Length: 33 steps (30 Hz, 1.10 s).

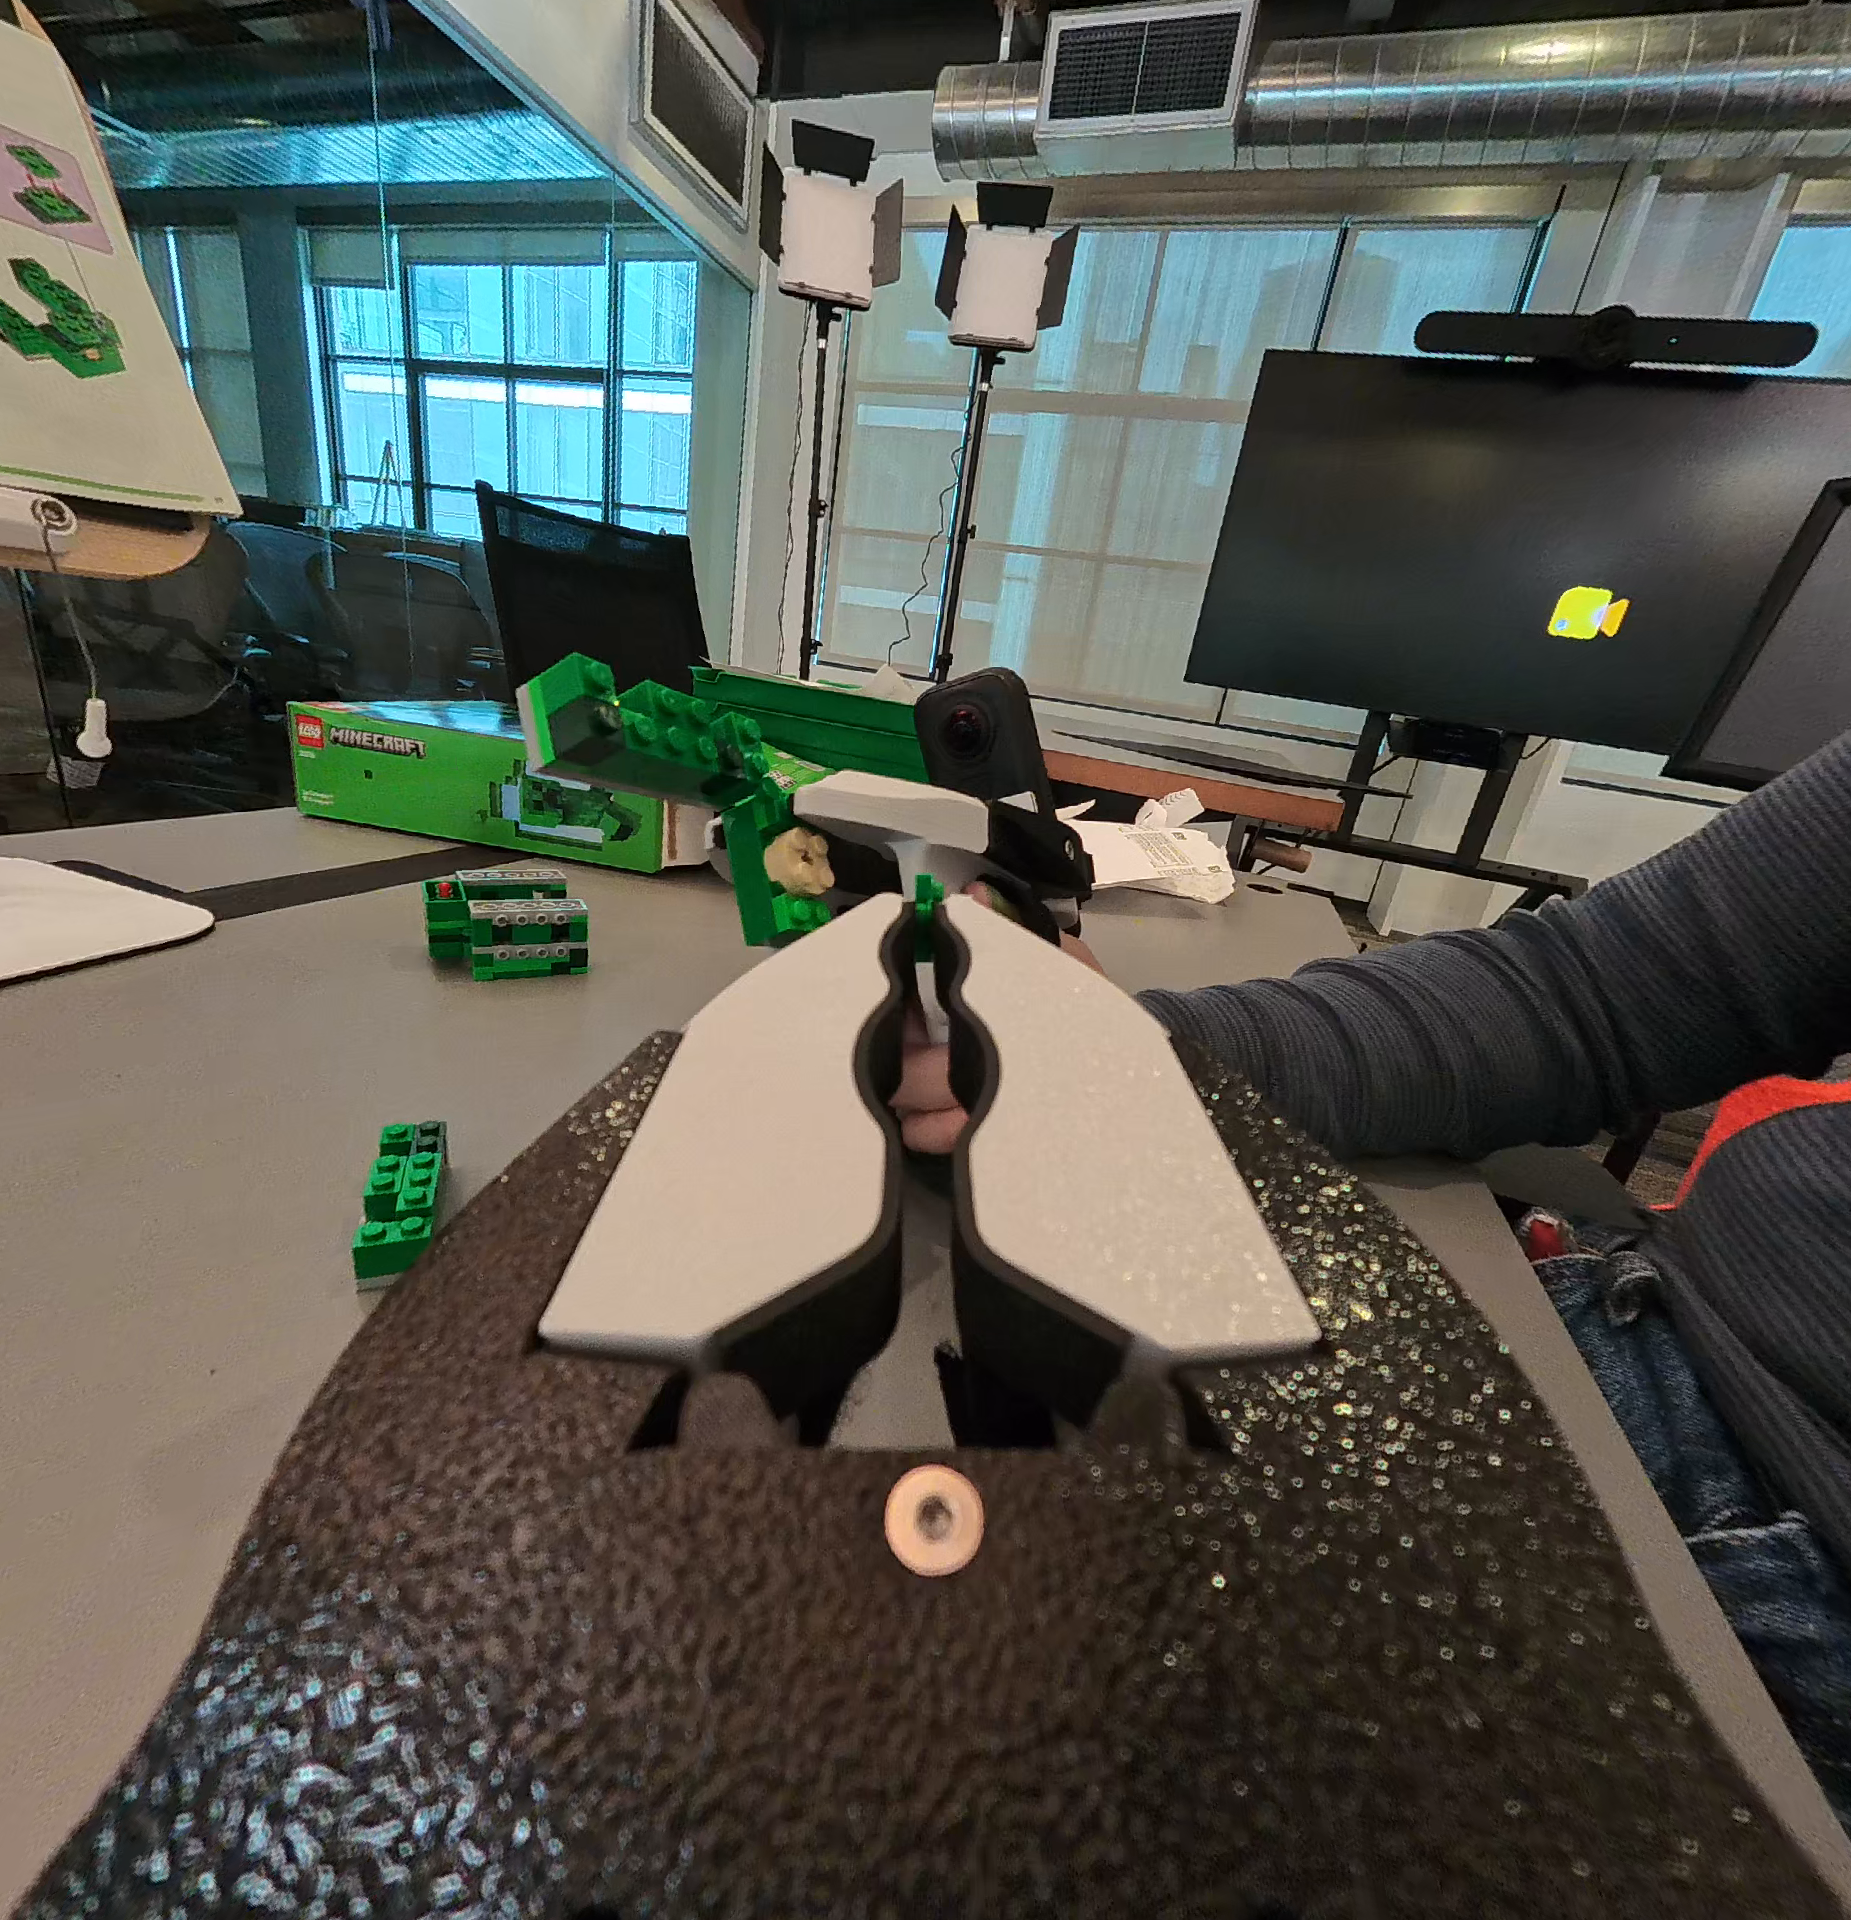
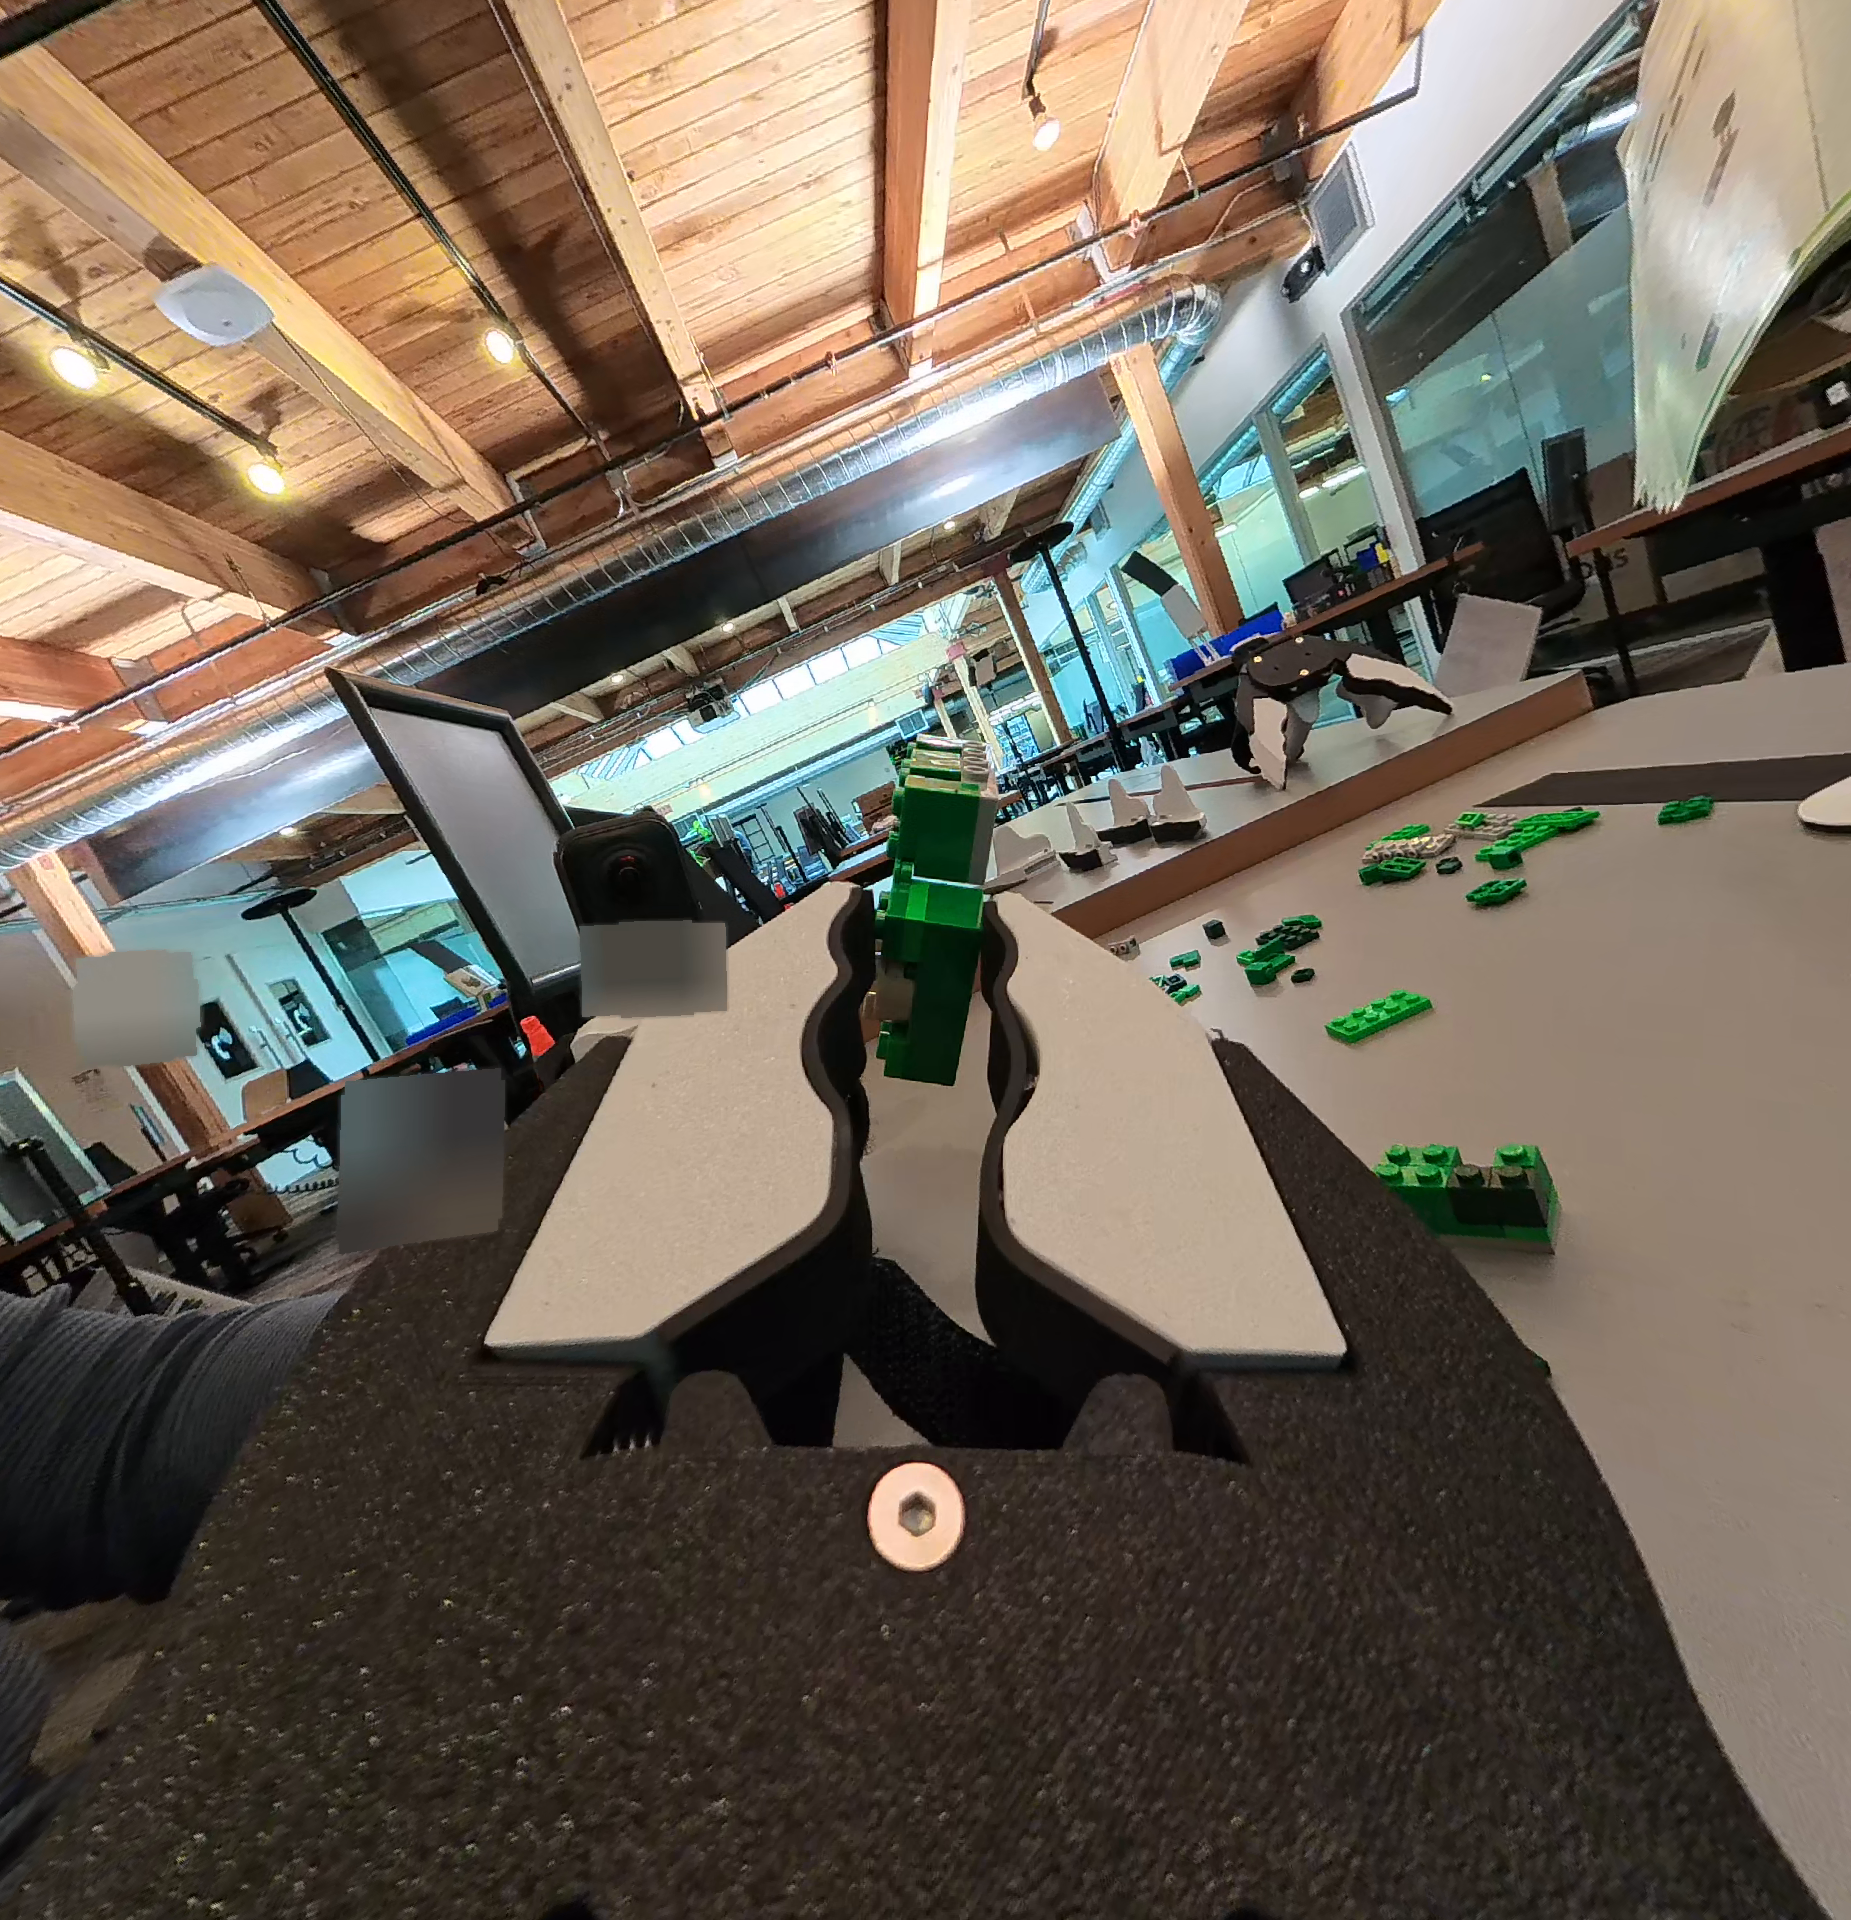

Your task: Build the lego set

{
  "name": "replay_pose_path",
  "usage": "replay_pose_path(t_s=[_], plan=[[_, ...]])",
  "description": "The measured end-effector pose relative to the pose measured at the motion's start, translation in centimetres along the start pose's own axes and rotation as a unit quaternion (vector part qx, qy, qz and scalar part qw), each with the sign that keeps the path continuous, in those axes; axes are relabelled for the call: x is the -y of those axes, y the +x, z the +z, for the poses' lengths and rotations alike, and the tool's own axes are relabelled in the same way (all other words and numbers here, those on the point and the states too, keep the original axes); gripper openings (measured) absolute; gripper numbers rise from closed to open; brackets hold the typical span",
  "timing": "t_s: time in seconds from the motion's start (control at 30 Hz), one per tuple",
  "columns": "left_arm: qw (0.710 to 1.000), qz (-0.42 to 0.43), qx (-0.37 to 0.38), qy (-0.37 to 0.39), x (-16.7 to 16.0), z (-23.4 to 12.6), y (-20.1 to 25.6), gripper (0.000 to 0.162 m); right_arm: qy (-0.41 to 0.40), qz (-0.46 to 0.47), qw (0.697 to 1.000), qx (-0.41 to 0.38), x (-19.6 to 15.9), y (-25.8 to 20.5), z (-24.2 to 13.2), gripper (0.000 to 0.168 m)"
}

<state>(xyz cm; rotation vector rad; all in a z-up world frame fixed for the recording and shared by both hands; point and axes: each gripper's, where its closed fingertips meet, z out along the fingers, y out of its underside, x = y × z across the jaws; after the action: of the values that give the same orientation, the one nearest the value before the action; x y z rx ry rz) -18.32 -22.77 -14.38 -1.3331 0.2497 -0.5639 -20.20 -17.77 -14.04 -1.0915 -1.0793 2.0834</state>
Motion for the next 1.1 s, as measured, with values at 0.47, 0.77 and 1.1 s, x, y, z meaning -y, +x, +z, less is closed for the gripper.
replay_pose_path(t_s=[0.47, 0.77, 1.1], plan=[[1.0, 0.001, -0.016, -0.005, -0.2, 0.0, 0.5, 0.002, 0.011, -0.009, 1.0, -0.006, 0.4, 0.0, -0.2, 0.019], [0.999, -0.003, -0.045, -0.012, -0.4, 0.1, 1.3, 0.002, 0.043, -0.025, 0.999, 0.006, 1.5, -1.5, -0.1, 0.019], [0.998, -0.002, -0.065, -0.008, -0.3, 0.0, 1.9, 0.002, -0.01, -0.008, 0.999, 0.042, -0.3, -3.5, 0.7, 0.018]])
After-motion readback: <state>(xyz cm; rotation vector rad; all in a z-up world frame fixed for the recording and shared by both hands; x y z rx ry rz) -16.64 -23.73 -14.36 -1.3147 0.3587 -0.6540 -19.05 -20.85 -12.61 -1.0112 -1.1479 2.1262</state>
